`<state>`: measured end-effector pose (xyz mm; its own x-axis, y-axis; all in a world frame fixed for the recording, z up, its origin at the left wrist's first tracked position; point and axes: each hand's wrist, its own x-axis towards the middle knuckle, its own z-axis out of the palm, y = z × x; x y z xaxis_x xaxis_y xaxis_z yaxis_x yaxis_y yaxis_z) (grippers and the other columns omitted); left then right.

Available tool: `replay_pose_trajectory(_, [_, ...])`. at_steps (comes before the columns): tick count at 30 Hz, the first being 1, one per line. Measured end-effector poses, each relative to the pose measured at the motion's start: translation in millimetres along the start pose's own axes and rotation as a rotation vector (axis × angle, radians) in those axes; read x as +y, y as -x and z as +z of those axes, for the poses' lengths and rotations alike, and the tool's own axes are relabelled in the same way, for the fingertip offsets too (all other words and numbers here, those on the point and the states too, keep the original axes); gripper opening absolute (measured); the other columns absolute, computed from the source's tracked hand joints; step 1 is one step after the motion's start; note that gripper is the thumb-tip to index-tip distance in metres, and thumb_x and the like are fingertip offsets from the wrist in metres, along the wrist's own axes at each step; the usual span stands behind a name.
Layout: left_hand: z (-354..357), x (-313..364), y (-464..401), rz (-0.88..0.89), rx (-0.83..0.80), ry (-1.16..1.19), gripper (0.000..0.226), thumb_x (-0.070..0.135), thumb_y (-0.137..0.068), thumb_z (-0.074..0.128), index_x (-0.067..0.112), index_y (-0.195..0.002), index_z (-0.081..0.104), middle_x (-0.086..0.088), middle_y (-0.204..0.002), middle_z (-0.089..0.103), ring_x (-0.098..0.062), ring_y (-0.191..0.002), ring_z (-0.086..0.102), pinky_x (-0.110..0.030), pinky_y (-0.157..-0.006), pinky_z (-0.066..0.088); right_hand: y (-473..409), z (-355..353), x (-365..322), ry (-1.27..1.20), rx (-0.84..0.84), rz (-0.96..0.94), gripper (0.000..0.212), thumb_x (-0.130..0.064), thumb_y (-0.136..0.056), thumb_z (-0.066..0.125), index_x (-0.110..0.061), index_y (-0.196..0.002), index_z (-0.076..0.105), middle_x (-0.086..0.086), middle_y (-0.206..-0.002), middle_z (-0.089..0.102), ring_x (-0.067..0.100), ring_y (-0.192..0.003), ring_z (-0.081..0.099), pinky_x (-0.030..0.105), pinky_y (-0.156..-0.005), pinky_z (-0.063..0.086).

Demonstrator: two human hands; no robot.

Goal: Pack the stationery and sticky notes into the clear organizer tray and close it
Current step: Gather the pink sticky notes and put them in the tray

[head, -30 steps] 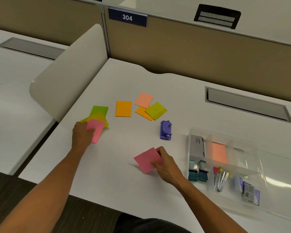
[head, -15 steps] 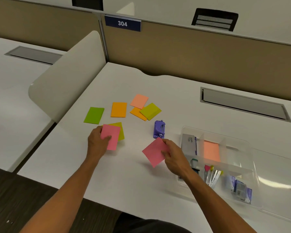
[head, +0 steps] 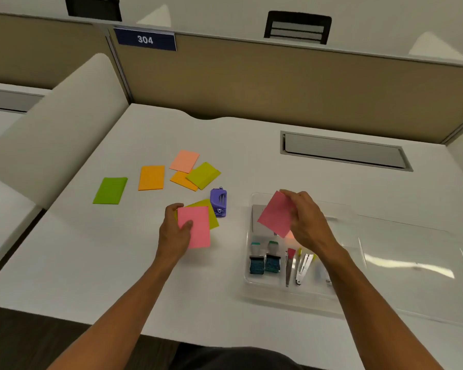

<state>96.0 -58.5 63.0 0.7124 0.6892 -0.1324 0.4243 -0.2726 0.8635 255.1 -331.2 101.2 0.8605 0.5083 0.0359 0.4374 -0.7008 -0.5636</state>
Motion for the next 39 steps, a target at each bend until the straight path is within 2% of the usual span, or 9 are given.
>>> replay_pose_trajectory(5, [23,19,10,0.016,-0.03,0.08,0.042,0.021,-0.088,0.066,0.024,-0.122,0.042,-0.003,-0.118,0.053,-0.026,-0.097,0.057,-0.034,-0.072,0.05,-2,-21,27,-0.015,0.073,0.082,0.061,-0.002,-0.089,0.063,-0.024,-0.142,0.042,0.006,-0.128,0.048,0.025,-0.108,0.051,0.032,-0.081,0.046])
replay_pose_trajectory(9, [39,35,19,0.026,-0.031,0.124,0.039,0.022,-0.087,0.069,0.026,-0.115,0.042,-0.001,-0.114,0.053,-0.024,-0.094,0.06,-0.026,-0.063,0.05,-3,-28,42,0.005,0.081,0.12,0.059,0.0,-0.089,0.06,-0.022,-0.141,0.043,0.007,-0.127,0.046,0.028,-0.108,0.052,0.038,-0.082,0.05])
replay_pose_trajectory(14, [55,46,32,0.007,-0.059,0.162,0.038,0.02,-0.086,0.07,0.026,-0.112,0.043,0.001,-0.11,0.056,-0.019,-0.091,0.064,-0.043,-0.075,0.059,-6,-19,55,0.088,0.02,0.115,0.06,0.004,-0.088,0.054,-0.022,-0.141,0.042,0.006,-0.123,0.045,0.029,-0.101,0.054,0.032,-0.073,0.045])
replay_pose_trajectory(19, [62,53,44,-0.006,-0.044,0.2,0.037,0.02,-0.086,0.07,0.026,-0.112,0.044,0.004,-0.108,0.057,-0.016,-0.091,0.064,-0.041,-0.075,0.059,-12,-2,64,0.116,-0.044,0.137,0.059,0.005,-0.088,0.051,-0.022,-0.14,0.044,0.007,-0.12,0.046,0.028,-0.097,0.055,0.03,-0.068,0.043])
replay_pose_trajectory(26, [66,58,51,-0.027,-0.038,0.222,0.038,0.018,-0.087,0.07,0.026,-0.114,0.044,0.0,-0.112,0.059,-0.021,-0.094,0.065,-0.045,-0.077,0.059,-19,11,73,0.081,-0.158,0.118,0.066,0.01,-0.087,0.047,-0.014,-0.147,0.037,0.012,-0.122,0.049,0.029,-0.114,0.05,0.03,-0.089,0.041])
replay_pose_trajectory(29, [69,61,52,-0.024,-0.044,0.215,0.037,0.019,-0.087,0.069,0.027,-0.113,0.043,-0.001,-0.114,0.059,-0.022,-0.095,0.065,-0.046,-0.078,0.059,-18,11,73,0.099,-0.173,0.085,0.06,0.01,-0.086,0.047,-0.009,-0.142,0.043,0.013,-0.123,0.05,0.031,-0.114,0.051,0.035,-0.09,0.044])
replay_pose_trajectory(35, [82,74,49,-0.003,-0.072,0.223,0.036,0.016,-0.087,0.068,0.029,-0.11,0.044,0.0,-0.112,0.059,-0.021,-0.094,0.065,-0.047,-0.079,0.059,-15,4,77,0.112,-0.175,0.05,0.062,0.009,-0.084,0.049,-0.013,-0.142,0.045,0.009,-0.141,0.046,0.027,-0.127,0.045,0.04,-0.099,0.045])
replay_pose_trajectory(37, [88,79,48,0.011,-0.084,0.217,0.036,0.015,-0.087,0.068,0.029,-0.111,0.044,0.001,-0.11,0.059,-0.019,-0.094,0.064,-0.047,-0.079,0.058,-14,-1,77,0.036,-0.172,0.055,0.056,0.003,-0.089,0.05,-0.013,-0.142,0.046,0.007,-0.144,0.046,0.025,-0.129,0.046,0.036,-0.103,0.04])
replay_pose_trajectory(39, [95,85,47,0.031,-0.092,0.213,0.036,0.015,-0.087,0.068,0.028,-0.111,0.045,0.006,-0.107,0.057,-0.013,-0.095,0.062,-0.046,-0.079,0.058,-14,-9,71,-0.169,-0.123,0.111,0.04,-0.013,-0.098,0.05,-0.014,-0.138,0.052,0.005,-0.138,0.054,0.021,-0.122,0.054,0.031,-0.1,0.041])
